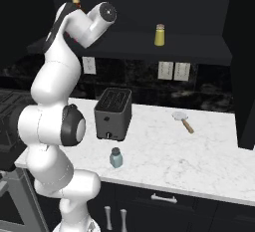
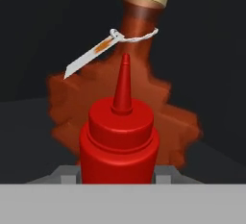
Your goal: Put the shaker and condiment bottle from the counter next to their counterparts in the cabinet.
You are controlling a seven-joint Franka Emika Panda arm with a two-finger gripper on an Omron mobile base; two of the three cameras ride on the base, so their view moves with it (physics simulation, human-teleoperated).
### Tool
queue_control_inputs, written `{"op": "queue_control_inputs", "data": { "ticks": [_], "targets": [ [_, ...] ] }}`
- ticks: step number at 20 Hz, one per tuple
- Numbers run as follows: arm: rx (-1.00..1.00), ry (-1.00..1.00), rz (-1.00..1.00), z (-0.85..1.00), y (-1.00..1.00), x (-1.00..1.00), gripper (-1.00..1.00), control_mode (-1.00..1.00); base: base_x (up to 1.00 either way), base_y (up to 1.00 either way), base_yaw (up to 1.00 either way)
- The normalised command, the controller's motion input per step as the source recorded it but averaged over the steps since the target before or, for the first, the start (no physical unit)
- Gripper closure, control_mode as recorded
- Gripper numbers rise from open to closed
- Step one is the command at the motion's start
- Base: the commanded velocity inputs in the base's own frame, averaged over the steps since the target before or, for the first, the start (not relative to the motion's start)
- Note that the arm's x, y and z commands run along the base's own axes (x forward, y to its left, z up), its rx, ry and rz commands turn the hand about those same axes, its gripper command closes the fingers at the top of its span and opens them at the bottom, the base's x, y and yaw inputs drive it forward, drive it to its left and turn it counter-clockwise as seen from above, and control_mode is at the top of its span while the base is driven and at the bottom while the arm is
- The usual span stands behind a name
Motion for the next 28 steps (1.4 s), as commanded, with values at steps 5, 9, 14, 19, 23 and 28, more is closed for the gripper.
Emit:
{"op": "queue_control_inputs", "data": {
  "ticks": [5, 9, 14, 19, 23, 28],
  "targets": [
    [0.00, 0.00, -0.06, -0.16, 0.06, -0.03, 1.00, -1.00, 0.00, 0.00, 0.00],
    [0.00, 0.00, -0.07, -0.06, 0.01, -0.08, -1.00, -1.00, 0.00, 0.00, 0.00],
    [0.03, 0.00, -0.09, 0.02, -0.01, -0.03, -1.00, -1.00, 0.00, 0.00, 0.00],
    [0.07, 0.00, -0.09, 0.18, -0.10, -0.16, -1.00, -1.00, 0.00, 0.00, 0.00],
    [0.12, 0.00, -0.08, 0.18, -0.18, -0.69, -1.00, -1.00, 0.00, 0.00, 0.00],
    [0.12, 0.03, -0.05, -0.01, -0.38, -1.00, -1.00, -1.00, 0.00, 0.00, 0.00]
  ]
}}
